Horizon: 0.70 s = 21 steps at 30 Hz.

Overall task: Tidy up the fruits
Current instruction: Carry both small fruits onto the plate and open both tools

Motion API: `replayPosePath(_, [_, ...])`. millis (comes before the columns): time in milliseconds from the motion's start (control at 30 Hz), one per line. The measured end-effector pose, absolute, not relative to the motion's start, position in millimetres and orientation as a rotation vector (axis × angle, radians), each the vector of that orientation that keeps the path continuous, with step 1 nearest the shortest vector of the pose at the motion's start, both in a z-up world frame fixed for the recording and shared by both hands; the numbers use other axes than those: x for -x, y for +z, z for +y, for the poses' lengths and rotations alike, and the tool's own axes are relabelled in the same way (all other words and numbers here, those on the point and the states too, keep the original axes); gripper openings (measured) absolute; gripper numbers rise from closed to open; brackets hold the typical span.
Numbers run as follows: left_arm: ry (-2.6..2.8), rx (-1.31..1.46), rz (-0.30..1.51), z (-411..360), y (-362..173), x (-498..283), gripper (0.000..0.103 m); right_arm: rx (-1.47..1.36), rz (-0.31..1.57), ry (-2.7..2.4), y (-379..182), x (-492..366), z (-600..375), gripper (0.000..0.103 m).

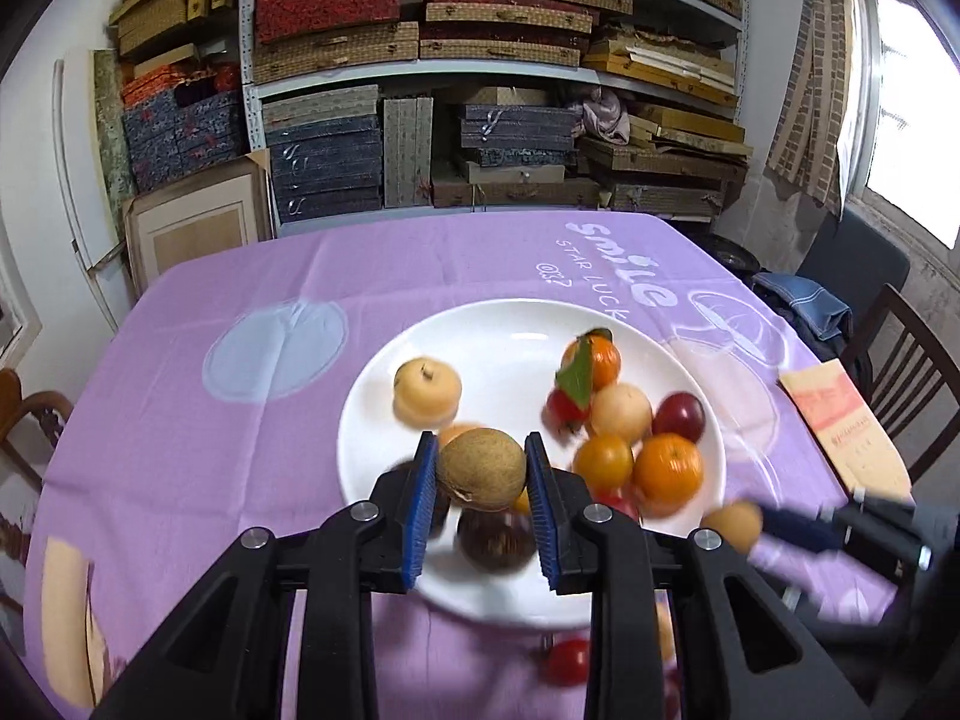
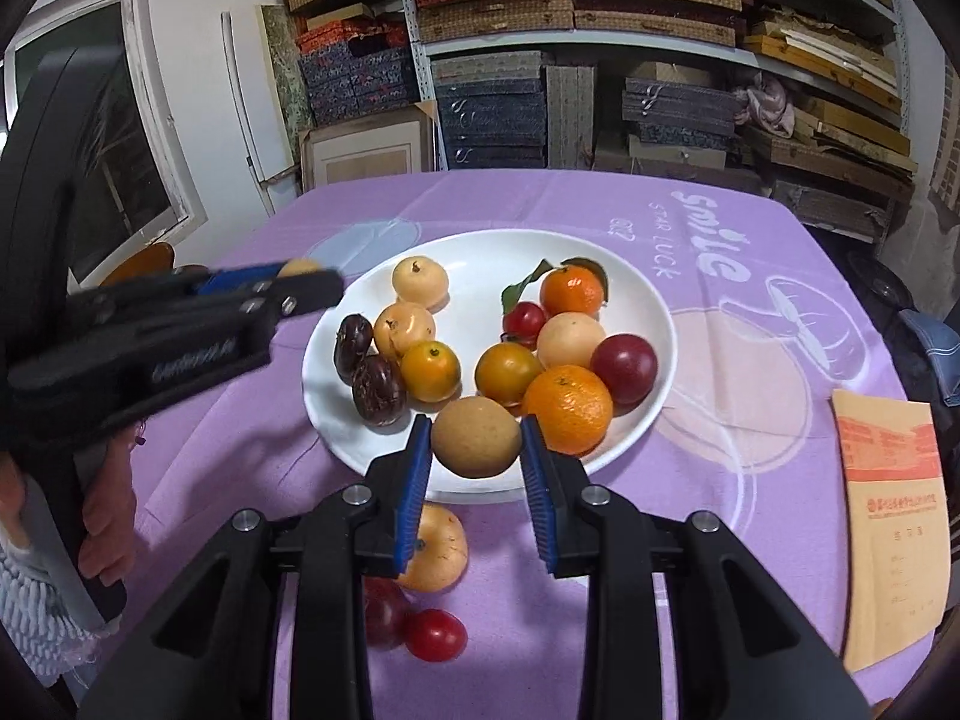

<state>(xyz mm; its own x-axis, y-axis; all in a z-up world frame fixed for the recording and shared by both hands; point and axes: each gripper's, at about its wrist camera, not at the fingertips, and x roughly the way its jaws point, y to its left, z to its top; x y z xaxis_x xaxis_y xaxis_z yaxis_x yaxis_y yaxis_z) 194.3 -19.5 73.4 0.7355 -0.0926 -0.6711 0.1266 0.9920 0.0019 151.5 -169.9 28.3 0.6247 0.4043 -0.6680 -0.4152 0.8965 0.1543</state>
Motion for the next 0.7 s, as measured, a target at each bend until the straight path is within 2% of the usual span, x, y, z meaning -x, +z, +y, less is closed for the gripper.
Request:
replayPosePath(233, [-0.103, -0.057, 0.801, -34, 48, -256, 0.029, 0.033, 0.787, 0.486, 15, -174, -152, 0.029])
replayPosePath(533, [-0.103, -0.057, 0.839, -44, 31, -288, 0.030, 0.060, 0.796, 0.453, 2, -186, -150, 0.030])
replayPosePath(567, [-0.102, -0.060, 0.839, -45, 30, -289, 0.030, 0.063, 0.791, 0.446, 2, -185, -151, 0.032])
replayPosePath(600, [-0.100, -0.065, 0.835, -46, 30, -289, 0.031, 0.068, 0.783, 0.440, 3, -185, -151, 0.038])
replayPosePath(700, [-0.091, -0.069, 0.824, -46, 31, -287, 0.038, 0.080, 0.767, 0.429, 3, -185, -152, 0.042])
